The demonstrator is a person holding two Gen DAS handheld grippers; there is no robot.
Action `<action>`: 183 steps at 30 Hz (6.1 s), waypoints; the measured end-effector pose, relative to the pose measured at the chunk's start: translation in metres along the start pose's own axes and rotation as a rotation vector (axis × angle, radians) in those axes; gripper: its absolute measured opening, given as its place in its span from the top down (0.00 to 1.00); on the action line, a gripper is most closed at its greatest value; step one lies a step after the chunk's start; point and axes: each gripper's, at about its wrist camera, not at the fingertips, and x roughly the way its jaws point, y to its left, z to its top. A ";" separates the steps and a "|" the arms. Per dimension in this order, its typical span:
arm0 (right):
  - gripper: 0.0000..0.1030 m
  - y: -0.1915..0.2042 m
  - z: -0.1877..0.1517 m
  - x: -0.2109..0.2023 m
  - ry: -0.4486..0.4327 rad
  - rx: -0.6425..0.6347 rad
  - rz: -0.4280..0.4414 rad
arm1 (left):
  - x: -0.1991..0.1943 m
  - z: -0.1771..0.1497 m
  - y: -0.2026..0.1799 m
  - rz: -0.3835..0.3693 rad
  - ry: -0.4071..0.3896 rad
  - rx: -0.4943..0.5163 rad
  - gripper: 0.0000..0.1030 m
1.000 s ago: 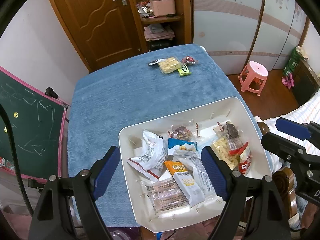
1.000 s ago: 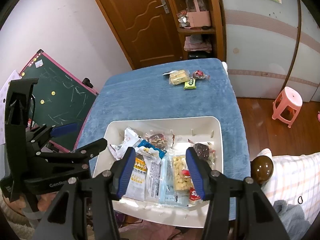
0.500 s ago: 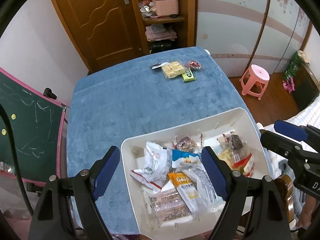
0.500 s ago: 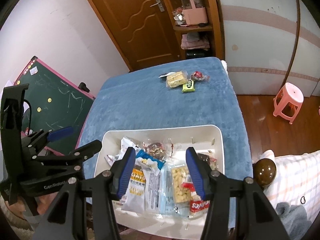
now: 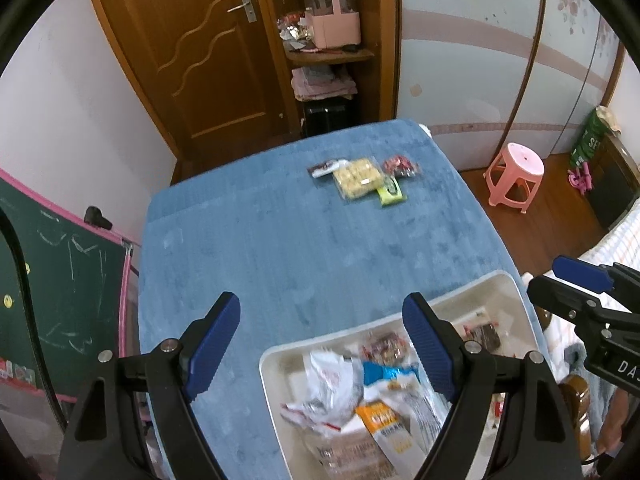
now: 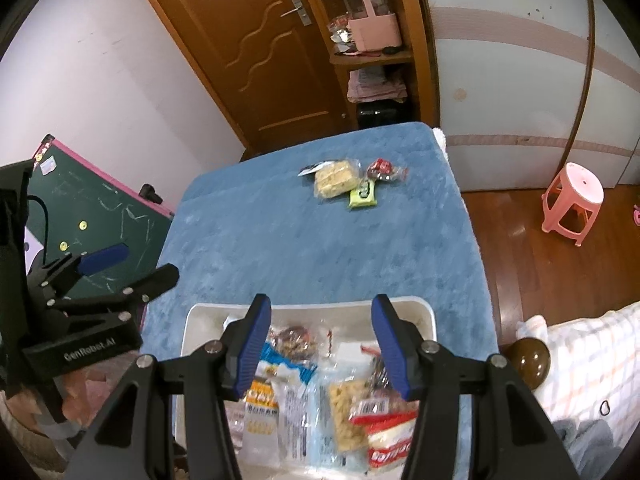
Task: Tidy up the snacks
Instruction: 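Grasp the clear pastry box with the left tool while the right tool grasps the red-wrapped snack, then carry the pastry box and red snack over the white tray with both tools, then lower both snacks into the tray and open both tools, then lift both tools out of the tray toward the two remaining snacks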
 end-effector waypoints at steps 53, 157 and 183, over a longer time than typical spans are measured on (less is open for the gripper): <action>0.43 -0.123 0.188 0.288 0.337 0.362 -0.039 | 0.284 0.165 -0.020 -0.237 0.199 0.138 0.09; 0.40 0.032 -0.069 -0.024 0.085 -0.150 -0.039 | -0.028 -0.090 -0.021 -0.076 0.075 -0.088 0.12; 0.29 0.045 -0.045 -0.020 0.027 -0.130 -0.024 | -0.019 -0.075 -0.001 -0.092 0.095 -0.092 0.12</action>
